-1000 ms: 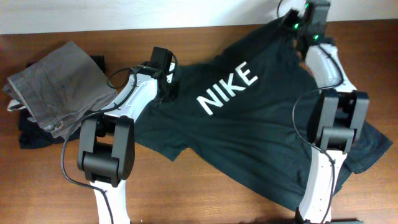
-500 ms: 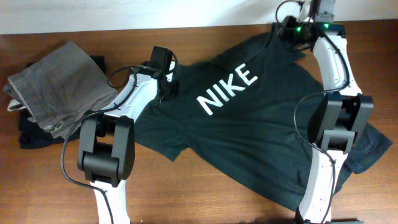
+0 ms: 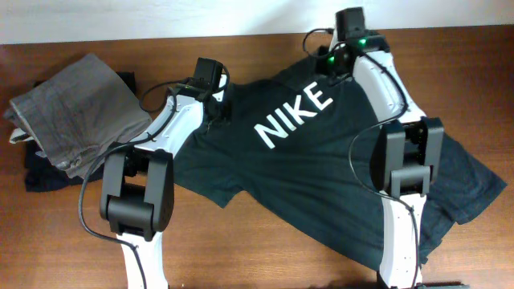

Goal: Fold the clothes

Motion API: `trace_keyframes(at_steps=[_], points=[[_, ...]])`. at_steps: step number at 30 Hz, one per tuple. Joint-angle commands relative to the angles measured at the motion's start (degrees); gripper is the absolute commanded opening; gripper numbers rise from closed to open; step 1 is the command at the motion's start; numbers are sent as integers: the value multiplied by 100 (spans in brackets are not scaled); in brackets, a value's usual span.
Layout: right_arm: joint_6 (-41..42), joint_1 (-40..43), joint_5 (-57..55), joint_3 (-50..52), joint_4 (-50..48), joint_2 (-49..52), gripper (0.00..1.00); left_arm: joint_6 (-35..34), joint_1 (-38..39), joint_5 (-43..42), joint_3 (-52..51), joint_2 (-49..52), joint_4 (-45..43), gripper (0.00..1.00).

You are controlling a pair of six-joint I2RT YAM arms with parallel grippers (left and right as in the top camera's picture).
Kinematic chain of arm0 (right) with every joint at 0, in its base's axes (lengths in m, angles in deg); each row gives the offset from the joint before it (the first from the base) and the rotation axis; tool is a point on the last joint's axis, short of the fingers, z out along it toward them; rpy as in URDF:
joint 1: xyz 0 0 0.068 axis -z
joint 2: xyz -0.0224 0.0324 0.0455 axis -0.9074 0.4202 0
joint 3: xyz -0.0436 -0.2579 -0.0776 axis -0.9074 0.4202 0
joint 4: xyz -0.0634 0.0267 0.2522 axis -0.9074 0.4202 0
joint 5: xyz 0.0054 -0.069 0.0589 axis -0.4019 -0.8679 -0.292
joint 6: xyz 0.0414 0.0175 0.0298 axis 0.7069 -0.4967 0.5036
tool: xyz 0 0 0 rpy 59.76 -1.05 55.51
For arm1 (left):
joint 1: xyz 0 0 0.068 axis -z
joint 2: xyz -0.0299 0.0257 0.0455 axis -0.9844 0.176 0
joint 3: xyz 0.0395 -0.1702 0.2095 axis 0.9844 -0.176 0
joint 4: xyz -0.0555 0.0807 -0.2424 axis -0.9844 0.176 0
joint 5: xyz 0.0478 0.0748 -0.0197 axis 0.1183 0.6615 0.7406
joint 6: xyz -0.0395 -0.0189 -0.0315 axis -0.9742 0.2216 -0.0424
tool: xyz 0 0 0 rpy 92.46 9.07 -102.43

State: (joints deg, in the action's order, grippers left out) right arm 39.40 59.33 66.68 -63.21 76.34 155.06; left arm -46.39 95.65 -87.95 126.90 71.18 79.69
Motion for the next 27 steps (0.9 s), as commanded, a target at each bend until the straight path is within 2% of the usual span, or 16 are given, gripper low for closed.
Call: trace_keyframes(at_steps=[1,9,14,27], points=[[385,48,-459,87,72,68,4,-44,35,-422,-15,299,-70,0],[431,-74,-446,87,181,269,4,-44,35,-468,-15,605,-116,0],[734,-96,-459,87,164,424,4,-44,35,-468,-15,765,-114,0],[861,-186,-271,87,-557,752,4,-44,35,-466,-15,765,-114,0]])
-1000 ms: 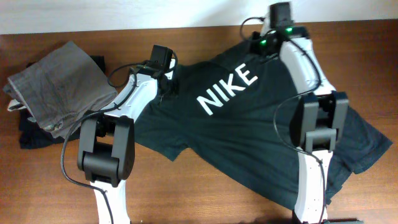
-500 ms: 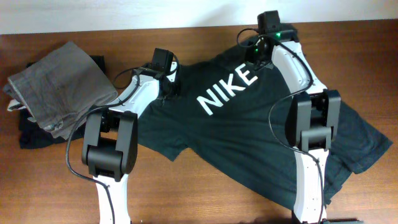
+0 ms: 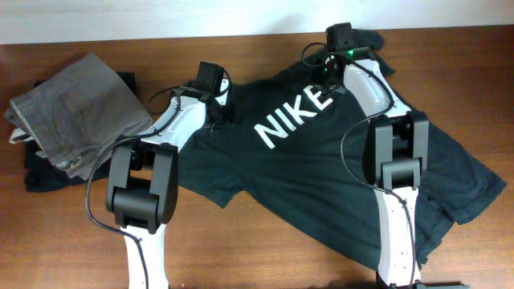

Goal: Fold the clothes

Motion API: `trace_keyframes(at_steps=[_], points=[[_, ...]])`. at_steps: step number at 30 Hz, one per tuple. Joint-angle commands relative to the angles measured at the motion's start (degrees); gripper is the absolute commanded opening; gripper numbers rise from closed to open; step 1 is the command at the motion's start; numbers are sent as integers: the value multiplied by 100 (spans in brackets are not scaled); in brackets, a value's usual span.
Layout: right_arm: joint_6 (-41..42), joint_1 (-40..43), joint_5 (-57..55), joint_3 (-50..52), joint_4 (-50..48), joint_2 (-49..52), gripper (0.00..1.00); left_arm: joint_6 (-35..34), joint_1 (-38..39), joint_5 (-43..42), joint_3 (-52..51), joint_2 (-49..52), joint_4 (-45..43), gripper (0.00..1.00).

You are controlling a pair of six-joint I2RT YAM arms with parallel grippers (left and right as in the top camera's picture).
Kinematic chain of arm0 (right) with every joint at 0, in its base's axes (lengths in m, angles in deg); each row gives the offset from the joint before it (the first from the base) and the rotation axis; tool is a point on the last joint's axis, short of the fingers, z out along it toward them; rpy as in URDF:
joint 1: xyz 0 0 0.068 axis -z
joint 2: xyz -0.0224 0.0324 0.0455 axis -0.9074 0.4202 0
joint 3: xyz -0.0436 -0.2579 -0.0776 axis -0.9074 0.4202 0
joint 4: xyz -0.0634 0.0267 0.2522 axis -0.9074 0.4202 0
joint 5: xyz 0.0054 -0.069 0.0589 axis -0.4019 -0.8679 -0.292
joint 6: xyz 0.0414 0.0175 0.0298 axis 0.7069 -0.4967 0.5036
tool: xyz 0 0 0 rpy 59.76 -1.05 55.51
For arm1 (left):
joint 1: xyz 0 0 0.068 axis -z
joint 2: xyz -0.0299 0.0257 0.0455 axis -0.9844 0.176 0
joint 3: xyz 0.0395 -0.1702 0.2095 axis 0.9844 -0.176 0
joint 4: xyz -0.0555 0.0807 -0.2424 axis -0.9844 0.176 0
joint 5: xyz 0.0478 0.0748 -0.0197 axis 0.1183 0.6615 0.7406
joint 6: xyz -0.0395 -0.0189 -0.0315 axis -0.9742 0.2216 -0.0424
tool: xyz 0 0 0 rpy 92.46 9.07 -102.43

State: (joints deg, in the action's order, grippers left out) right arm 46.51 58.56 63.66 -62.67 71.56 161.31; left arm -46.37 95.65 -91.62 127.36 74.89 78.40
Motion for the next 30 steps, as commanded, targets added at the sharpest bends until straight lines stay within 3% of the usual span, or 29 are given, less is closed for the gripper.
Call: trace_keyframes(at_steps=[1,17,22,25,30], points=[[170,-129,28,33,-136,142,4,-46,35,-98,-61,393,15,0],[404,-452,68,7,-1558,199,4,-44,35,-98,-61,393,24,0],[411,-271,625,-175,-1047,-173,17,-44,35,-96,-61,393,57,0],[765,-160,649,-210,-470,-321,36,0,35,-94,-61,393,57,0],[1222,-87,796,-114,52,-262,38,39,35,-98,-61,393,57,0]])
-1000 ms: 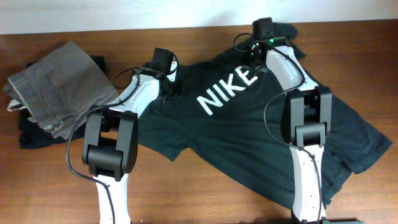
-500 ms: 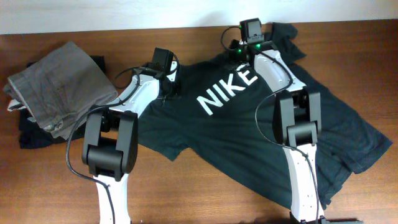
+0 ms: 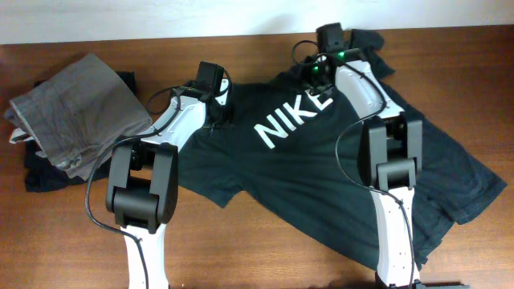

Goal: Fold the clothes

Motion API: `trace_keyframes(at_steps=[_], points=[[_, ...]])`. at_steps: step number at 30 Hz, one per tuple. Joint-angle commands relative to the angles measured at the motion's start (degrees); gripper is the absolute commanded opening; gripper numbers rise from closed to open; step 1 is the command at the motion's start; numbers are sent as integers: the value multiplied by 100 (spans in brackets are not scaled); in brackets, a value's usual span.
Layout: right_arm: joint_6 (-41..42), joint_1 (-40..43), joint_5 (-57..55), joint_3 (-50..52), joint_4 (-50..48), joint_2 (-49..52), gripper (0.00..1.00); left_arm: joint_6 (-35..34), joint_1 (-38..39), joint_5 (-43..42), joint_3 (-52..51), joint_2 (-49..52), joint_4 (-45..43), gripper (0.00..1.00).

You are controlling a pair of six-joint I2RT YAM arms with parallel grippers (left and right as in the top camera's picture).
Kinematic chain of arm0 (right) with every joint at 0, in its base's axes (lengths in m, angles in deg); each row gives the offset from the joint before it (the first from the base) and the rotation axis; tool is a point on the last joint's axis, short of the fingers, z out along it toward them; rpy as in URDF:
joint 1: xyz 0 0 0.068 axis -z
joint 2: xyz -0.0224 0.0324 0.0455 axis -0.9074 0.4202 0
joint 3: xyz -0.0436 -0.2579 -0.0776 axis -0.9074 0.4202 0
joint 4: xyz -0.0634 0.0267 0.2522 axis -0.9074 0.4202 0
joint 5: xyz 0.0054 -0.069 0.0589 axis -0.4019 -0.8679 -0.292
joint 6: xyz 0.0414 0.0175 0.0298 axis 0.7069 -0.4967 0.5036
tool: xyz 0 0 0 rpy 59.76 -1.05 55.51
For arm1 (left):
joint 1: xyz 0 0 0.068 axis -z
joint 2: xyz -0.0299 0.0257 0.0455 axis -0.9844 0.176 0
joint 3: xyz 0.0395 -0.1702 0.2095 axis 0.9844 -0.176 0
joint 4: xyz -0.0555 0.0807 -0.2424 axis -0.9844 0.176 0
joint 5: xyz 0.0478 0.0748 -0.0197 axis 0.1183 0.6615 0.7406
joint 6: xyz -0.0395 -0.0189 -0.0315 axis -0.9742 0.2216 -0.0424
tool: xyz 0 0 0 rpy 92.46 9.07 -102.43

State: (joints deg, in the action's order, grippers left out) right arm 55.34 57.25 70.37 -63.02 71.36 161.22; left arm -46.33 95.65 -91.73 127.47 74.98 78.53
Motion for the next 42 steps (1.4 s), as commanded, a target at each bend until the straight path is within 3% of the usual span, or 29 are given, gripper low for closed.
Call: trace_keyframes(at_steps=[1,17,24,32,42], points=[[337,39,142,-61,70,-229,38,33,35,-87,-72,385,44,0],[1137,-28,457,-44,-96,-146,45,35,35,-87,-72,385,42,1],[859,103,1110,-70,-1119,-175,51,33,35,-87,-72,385,42,1],[1213,343,1178,-83,234,-264,46,35,28,-68,-72,385,35,1],[1174,302,1110,-81,367,-221,46,33,31,-70,-72,385,37,0]])
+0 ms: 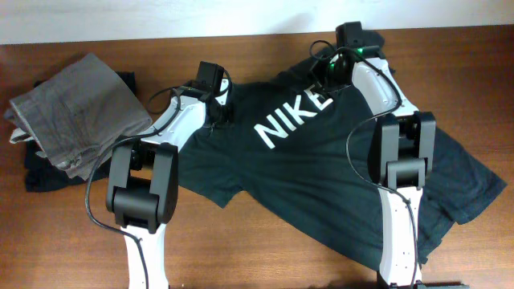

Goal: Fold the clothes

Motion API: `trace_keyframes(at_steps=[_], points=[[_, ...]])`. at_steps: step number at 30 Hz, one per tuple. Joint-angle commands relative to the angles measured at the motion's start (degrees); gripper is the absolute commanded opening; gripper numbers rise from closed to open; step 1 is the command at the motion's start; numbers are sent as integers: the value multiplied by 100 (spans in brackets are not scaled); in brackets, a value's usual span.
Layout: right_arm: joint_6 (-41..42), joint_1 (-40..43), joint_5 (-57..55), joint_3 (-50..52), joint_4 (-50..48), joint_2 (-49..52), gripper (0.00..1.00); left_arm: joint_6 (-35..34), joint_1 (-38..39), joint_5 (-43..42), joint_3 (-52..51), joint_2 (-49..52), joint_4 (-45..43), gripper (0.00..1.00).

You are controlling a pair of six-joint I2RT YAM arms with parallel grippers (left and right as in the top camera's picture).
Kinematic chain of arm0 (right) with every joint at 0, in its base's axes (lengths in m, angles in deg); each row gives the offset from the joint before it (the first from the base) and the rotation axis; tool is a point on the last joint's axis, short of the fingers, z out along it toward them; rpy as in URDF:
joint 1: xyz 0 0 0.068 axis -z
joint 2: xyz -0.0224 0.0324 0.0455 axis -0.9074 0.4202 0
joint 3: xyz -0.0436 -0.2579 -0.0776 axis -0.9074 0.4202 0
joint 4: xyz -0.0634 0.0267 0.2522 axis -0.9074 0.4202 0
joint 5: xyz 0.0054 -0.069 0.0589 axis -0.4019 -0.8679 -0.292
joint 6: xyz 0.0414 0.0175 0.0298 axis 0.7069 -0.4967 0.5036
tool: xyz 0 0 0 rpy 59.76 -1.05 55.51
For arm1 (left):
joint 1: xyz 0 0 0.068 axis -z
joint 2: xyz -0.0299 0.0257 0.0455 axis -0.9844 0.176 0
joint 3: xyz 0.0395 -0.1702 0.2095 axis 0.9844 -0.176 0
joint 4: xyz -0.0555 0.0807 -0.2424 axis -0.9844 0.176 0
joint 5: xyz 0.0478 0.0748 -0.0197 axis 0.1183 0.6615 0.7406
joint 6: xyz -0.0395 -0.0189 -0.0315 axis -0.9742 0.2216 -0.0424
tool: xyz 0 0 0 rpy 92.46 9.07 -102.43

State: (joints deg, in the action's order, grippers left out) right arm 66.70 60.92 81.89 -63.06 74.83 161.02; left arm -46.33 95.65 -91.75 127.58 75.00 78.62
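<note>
A black T-shirt (321,168) with white NIKE lettering (293,112) lies spread slantwise over the middle and right of the wooden table (241,241), its front facing up. My left gripper (215,115) is down on the shirt's upper left edge, just left of the lettering. My right gripper (328,80) is down at the shirt's far edge, beside the letter E. The wrists hide both pairs of fingers from above, so I cannot see whether either holds cloth.
A folded grey garment (76,112) lies at the left on top of a dark garment (44,172). A light wall (161,16) runs along the table's back edge. Black cables (157,96) loop off both arms.
My right wrist has shifted to the right along the shirt's far edge. The left arm and the shirt lie as they did.
First my right wrist was at the shirt's far right corner and my left on its upper left edge. The right wrist then stood further left at each of the two later moments, near the lettering. Now it is back toward the right. The shirt's outline has barely changed.
</note>
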Motion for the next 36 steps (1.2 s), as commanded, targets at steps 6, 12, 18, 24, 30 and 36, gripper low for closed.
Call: trace_keyframes(at_steps=[6,12,18,24,30,36], points=[[179,-214,-501,-50,9,-105,42,33,28,-66,-83,382,31,1],[186,-330,-702,-50,-105,-50,41,35,28,-66,-83,382,26,1],[186,-330,-791,-50,-105,-37,41,35,28,-13,-83,382,9,1],[186,-365,-1010,-11,-105,-13,40,33,28,24,-83,382,-11,1],[186,-437,-1259,-2,-153,-9,33,35,28,24,-83,382,-17,1],[188,-485,-1392,-2,-177,-9,33,33,28,66,-83,382,-17,1]])
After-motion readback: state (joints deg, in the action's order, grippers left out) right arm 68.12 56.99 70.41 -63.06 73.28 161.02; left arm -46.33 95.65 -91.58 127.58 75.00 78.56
